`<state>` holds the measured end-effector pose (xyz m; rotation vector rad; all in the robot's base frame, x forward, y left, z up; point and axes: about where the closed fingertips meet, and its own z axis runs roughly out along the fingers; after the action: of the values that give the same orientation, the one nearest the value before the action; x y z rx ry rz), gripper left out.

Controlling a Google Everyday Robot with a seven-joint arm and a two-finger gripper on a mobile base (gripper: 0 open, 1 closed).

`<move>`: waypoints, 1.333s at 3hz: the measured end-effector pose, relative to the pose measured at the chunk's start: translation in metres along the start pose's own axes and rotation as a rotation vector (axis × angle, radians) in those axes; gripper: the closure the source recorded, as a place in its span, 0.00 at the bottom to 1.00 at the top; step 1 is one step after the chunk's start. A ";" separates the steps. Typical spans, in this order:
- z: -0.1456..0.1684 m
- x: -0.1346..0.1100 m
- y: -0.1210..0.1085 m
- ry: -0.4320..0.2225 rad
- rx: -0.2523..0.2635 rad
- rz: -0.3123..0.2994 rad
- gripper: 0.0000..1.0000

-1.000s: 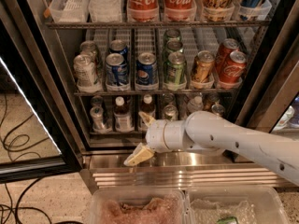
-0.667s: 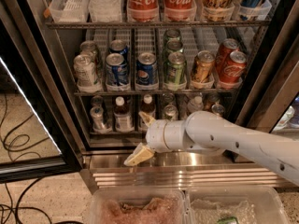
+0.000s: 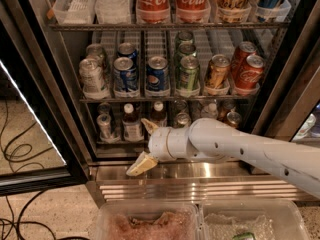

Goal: Pick blue plastic bottle from bottom shelf of fridge

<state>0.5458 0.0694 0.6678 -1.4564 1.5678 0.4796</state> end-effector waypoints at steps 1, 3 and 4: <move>0.013 -0.004 -0.002 -0.001 0.017 -0.031 0.00; 0.036 0.003 0.004 -0.014 0.063 -0.001 0.00; 0.036 0.003 0.004 -0.014 0.063 -0.001 0.00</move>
Offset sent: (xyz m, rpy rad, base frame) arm 0.0054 0.0113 -0.0025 -0.0076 -0.0310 0.0025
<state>0.5553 0.0967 0.6464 -1.4033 1.5577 0.4344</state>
